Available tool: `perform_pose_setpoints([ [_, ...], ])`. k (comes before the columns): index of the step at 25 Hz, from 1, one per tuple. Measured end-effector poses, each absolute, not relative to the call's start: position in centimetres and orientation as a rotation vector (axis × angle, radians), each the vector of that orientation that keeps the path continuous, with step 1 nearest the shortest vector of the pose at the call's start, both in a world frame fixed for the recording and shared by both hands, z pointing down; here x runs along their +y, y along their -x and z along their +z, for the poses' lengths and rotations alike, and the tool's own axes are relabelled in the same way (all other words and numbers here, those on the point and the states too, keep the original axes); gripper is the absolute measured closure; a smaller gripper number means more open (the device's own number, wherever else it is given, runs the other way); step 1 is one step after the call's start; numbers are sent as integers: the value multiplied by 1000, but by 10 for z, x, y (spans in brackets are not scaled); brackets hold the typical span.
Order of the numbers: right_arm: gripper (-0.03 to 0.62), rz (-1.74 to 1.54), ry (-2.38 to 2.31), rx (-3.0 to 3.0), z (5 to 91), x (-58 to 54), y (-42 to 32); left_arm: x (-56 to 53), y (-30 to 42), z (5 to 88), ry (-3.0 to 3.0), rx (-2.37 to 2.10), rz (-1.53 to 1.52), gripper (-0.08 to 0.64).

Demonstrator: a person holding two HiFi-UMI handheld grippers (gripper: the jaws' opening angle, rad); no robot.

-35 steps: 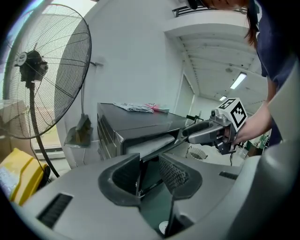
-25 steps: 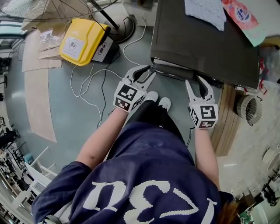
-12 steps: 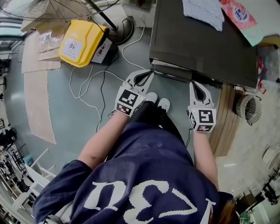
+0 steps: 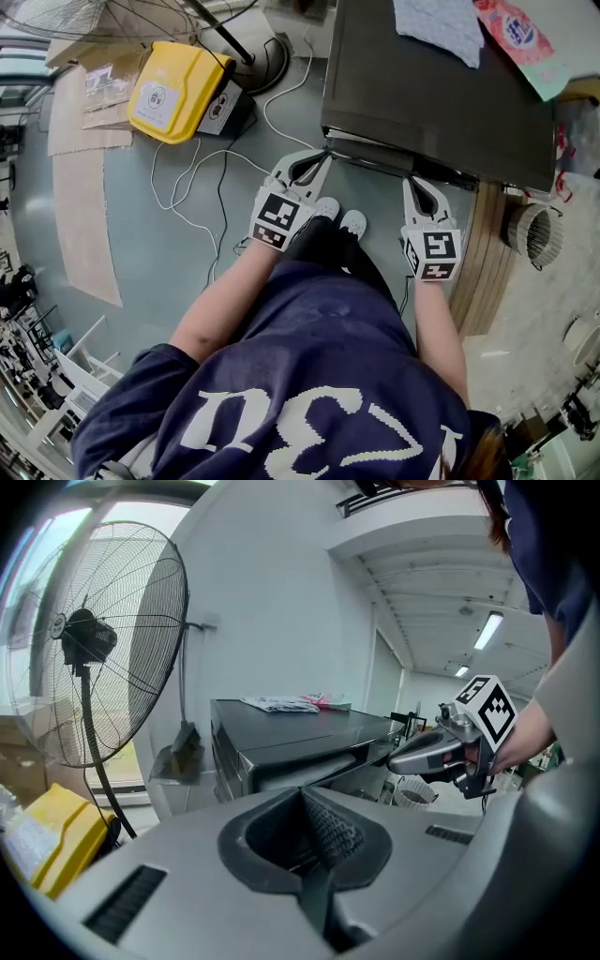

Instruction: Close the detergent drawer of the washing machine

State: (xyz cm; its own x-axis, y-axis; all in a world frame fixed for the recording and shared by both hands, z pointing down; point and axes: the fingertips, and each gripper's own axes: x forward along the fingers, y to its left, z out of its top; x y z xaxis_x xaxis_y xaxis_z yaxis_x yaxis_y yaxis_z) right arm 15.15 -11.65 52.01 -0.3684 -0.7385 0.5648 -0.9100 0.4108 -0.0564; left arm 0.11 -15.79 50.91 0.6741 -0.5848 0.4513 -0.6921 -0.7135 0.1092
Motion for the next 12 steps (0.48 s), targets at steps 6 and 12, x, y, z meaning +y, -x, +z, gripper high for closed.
perform_pose_setpoints([
  [6, 576, 541, -1481, -2205, 518, -141, -158, -182, -5, 510, -2587, -1069, 548, 541],
  [12, 577, 544, -1478, -2210, 518, -144, -156, -184, -6, 509, -2583, -1075, 540, 541],
])
